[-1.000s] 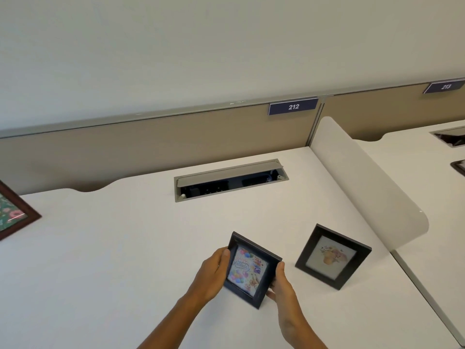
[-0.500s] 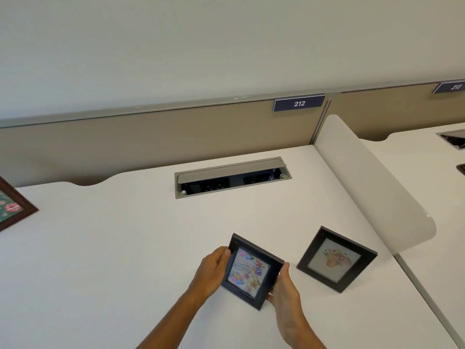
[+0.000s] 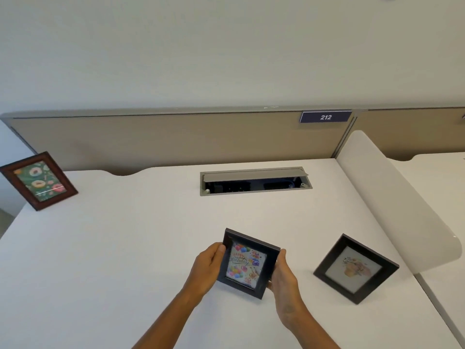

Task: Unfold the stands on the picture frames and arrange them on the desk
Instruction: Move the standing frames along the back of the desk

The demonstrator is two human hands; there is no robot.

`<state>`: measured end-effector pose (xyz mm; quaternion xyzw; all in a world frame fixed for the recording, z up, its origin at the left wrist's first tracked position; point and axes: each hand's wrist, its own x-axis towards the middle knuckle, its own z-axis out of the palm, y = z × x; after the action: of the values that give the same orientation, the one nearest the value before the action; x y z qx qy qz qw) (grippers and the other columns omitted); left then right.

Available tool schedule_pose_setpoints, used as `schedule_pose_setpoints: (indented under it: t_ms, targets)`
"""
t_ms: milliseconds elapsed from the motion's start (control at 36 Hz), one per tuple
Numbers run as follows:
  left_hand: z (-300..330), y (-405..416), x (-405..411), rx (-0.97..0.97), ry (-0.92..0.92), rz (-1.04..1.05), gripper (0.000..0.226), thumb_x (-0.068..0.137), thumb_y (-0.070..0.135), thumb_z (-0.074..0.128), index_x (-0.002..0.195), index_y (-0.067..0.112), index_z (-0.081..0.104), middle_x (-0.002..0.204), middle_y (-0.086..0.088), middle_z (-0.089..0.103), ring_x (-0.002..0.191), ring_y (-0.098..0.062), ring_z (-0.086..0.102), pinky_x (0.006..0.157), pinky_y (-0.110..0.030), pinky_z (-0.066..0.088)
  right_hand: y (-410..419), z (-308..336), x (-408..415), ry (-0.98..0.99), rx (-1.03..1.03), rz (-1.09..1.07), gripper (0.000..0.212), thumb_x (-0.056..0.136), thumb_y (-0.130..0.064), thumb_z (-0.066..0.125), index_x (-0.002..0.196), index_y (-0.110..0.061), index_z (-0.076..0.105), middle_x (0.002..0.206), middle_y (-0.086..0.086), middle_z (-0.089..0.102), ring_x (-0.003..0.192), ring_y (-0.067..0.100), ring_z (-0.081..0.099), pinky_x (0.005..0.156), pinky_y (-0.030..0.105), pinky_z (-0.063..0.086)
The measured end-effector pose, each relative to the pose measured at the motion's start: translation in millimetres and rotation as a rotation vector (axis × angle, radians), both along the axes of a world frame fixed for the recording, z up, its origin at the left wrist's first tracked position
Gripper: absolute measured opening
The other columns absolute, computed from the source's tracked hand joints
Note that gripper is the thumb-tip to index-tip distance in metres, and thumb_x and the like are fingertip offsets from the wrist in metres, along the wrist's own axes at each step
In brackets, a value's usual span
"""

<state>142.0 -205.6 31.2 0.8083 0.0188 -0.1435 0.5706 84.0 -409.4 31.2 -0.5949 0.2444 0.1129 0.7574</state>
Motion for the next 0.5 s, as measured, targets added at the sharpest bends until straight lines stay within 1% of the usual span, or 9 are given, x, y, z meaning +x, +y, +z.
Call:
schedule_pose_setpoints:
  t_ms: [56, 139, 222, 306, 389, 444, 500]
  targets:
    - [3, 12, -1, -0.006, -0.008, 0.033, 0.024, 0.113, 0.03, 0.041, 0.103, 0.031, 0.063, 0.105, 0.01, 0.074, 0.101, -0.006, 0.07, 0.074, -0.015, 0.057, 12, 7, 7, -0.008, -0.016, 0.041, 0.083, 0.076, -0.105, 0.038, 0.13, -0.053, 0.073, 0.135, -0.014, 0.077, 0.122, 0.004, 0.073, 0.103, 0.038, 0.049]
    - [7, 32, 0, -0.005, -0.018, 0.082, 0.024, 0.113, 0.032, 0.041, 0.103, 0.031, 0.062, 0.108, 0.008, 0.074, 0.105, -0.009, 0.07, 0.076, -0.017, 0.06, 31, 19, 18, -0.026, -0.039, 0.098, 0.085, 0.077, -0.105, 0.036, 0.131, -0.052, 0.073, 0.135, -0.014, 0.077, 0.121, 0.003, 0.073, 0.102, 0.035, 0.049]
    - [8, 54, 4, -0.009, -0.025, 0.136, 0.024, 0.113, 0.033, 0.041, 0.105, 0.03, 0.063, 0.11, 0.007, 0.074, 0.107, -0.012, 0.069, 0.082, -0.022, 0.062, 53, 28, 31, -0.03, -0.067, 0.141, 0.077, 0.085, -0.098, 0.032, 0.129, -0.051, 0.075, 0.133, -0.014, 0.078, 0.122, 0.009, 0.073, 0.113, 0.043, 0.048]
    - [9, 74, 10, -0.024, -0.02, 0.174, 0.025, 0.113, 0.036, 0.04, 0.108, 0.028, 0.064, 0.11, 0.007, 0.074, 0.108, -0.014, 0.07, 0.084, -0.024, 0.062, 74, 35, 46, -0.01, -0.082, 0.152, 0.072, 0.096, -0.086, 0.028, 0.132, -0.044, 0.074, 0.131, -0.011, 0.079, 0.129, 0.018, 0.069, 0.124, 0.054, 0.042]
    - [10, 94, 21, -0.029, -0.018, 0.204, 0.029, 0.112, 0.038, 0.04, 0.113, 0.024, 0.065, 0.112, 0.005, 0.075, 0.109, -0.015, 0.07, 0.087, -0.028, 0.061, 95, 42, 63, -0.002, -0.089, 0.174, 0.072, 0.096, -0.079, 0.025, 0.134, -0.04, 0.072, 0.131, -0.008, 0.079, 0.13, 0.021, 0.068, 0.125, 0.056, 0.041]
    - [11, 105, 30, -0.033, -0.013, 0.222, 0.03, 0.112, 0.039, 0.039, 0.117, 0.024, 0.065, 0.114, 0.005, 0.074, 0.111, -0.014, 0.069, 0.088, -0.026, 0.061, 107, 46, 77, 0.004, -0.09, 0.183, 0.073, 0.096, -0.079, 0.025, 0.133, -0.038, 0.073, 0.132, -0.005, 0.079, 0.132, 0.024, 0.068, 0.124, 0.055, 0.042]
    - [12, 116, 40, -0.04, -0.01, 0.237, 0.031, 0.112, 0.04, 0.039, 0.117, 0.024, 0.065, 0.115, 0.005, 0.074, 0.111, -0.014, 0.069, 0.086, -0.024, 0.06, 118, 48, 92, 0.012, -0.089, 0.199, 0.072, 0.101, -0.076, 0.023, 0.132, -0.037, 0.074, 0.131, -0.003, 0.079, 0.131, 0.025, 0.068, 0.125, 0.056, 0.04]
